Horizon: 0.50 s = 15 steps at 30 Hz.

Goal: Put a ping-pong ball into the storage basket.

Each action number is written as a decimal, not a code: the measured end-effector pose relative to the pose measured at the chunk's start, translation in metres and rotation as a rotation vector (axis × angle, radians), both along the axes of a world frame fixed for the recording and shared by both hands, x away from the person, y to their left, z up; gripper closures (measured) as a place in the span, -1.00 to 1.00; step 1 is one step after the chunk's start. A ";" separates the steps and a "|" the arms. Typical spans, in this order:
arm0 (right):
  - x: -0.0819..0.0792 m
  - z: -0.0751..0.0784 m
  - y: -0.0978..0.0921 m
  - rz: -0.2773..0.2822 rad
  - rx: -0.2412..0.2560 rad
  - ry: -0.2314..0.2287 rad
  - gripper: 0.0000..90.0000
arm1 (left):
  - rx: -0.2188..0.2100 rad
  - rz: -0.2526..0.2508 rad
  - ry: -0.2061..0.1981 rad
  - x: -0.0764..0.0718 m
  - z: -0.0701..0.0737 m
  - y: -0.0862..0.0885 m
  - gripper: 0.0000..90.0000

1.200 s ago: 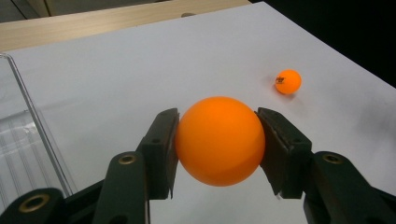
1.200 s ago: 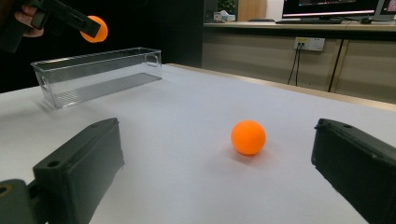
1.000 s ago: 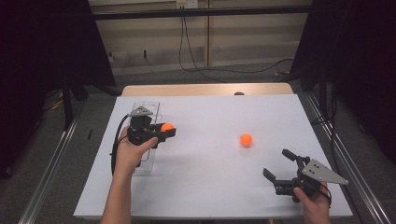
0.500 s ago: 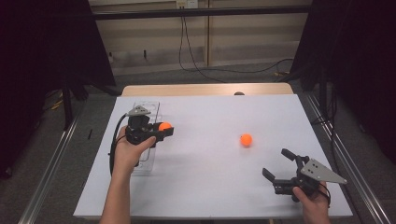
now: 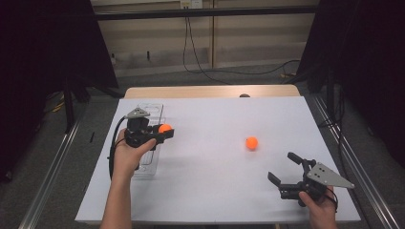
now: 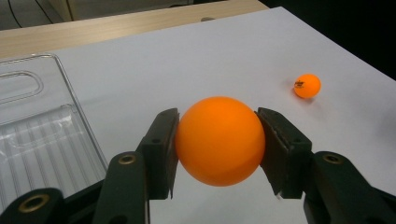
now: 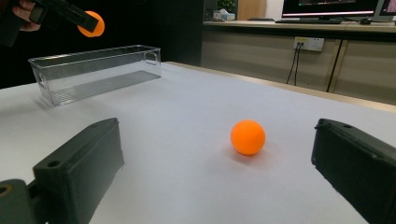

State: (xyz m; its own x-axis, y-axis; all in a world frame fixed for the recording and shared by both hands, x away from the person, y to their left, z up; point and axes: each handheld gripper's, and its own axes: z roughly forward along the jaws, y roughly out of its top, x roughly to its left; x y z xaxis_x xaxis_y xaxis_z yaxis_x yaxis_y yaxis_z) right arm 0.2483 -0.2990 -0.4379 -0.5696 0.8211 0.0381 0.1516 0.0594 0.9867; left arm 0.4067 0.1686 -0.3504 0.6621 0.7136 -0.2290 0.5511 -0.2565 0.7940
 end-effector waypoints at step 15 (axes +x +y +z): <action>0.001 0.000 0.000 0.000 0.000 0.002 -0.96 | 0.022 0.033 -0.004 0.003 -0.004 0.007 0.13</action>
State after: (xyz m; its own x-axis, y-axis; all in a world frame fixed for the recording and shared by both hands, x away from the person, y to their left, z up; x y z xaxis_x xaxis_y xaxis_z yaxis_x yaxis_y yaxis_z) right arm 0.2488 -0.2993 -0.4380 -0.5693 0.8212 0.0391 0.1539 0.0597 0.9863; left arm 0.4096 0.1757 -0.3542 0.6386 0.7401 -0.2108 0.5566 -0.2551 0.7906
